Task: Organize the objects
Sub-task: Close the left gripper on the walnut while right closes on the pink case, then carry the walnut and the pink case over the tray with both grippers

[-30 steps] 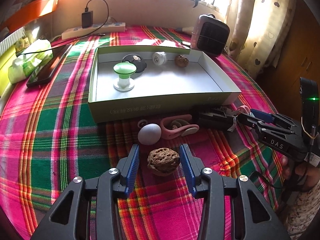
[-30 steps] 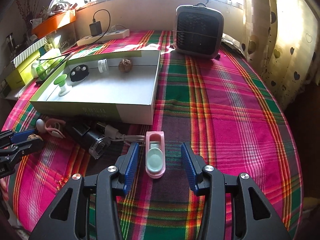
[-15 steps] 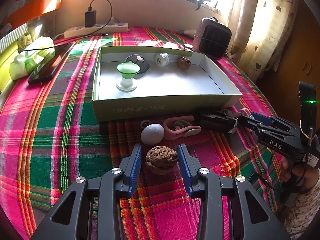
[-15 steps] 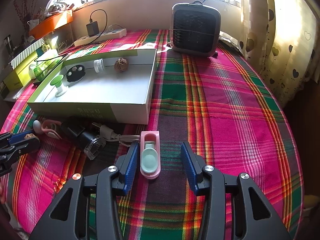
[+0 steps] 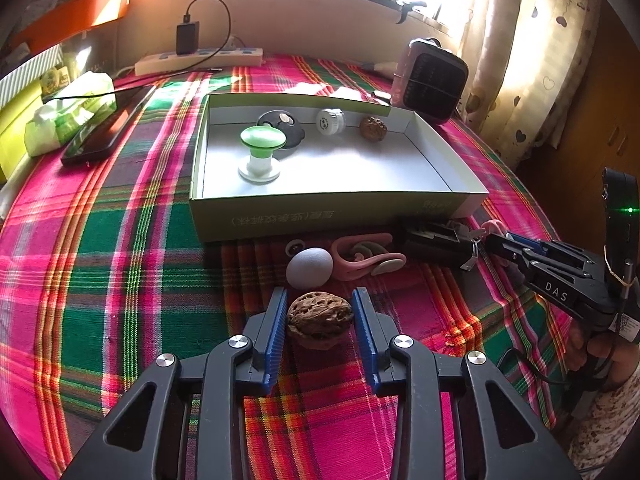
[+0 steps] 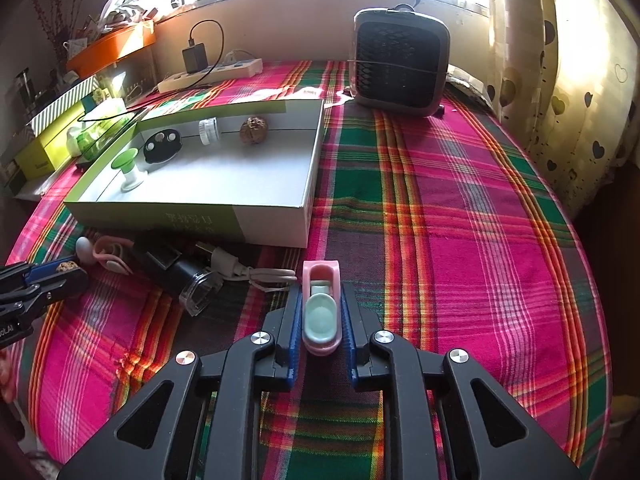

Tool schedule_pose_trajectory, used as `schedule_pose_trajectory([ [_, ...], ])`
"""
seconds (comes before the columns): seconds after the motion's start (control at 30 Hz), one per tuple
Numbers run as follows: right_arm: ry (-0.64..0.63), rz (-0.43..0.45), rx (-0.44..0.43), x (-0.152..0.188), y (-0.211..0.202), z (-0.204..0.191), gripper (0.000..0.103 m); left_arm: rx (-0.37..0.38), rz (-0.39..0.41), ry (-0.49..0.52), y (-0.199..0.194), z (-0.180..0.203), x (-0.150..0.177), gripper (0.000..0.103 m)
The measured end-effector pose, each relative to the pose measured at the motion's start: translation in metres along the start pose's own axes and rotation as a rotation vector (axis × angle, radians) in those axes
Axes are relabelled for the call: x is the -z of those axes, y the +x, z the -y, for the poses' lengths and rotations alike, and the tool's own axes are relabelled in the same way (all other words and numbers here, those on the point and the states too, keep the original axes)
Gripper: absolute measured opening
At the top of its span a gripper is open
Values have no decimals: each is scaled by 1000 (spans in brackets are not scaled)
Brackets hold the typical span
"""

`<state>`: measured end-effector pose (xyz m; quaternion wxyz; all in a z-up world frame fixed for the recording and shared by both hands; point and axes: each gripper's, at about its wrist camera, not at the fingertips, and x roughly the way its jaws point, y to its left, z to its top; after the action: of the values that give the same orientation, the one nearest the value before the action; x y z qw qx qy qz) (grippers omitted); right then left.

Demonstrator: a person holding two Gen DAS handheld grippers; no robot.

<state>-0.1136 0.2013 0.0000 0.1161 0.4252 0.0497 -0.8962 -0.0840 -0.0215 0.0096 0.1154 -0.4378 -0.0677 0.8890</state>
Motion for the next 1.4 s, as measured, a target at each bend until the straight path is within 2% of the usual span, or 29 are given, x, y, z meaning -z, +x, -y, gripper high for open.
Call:
schedule_pose_trajectory([
  [0.8,9,0,2,0,-1,1,19,-14,2,17,-1,3,1,30],
  [1.4,9,34,-10,-7,-14,-1,19,-2,45,38,-14,8,-13,30],
])
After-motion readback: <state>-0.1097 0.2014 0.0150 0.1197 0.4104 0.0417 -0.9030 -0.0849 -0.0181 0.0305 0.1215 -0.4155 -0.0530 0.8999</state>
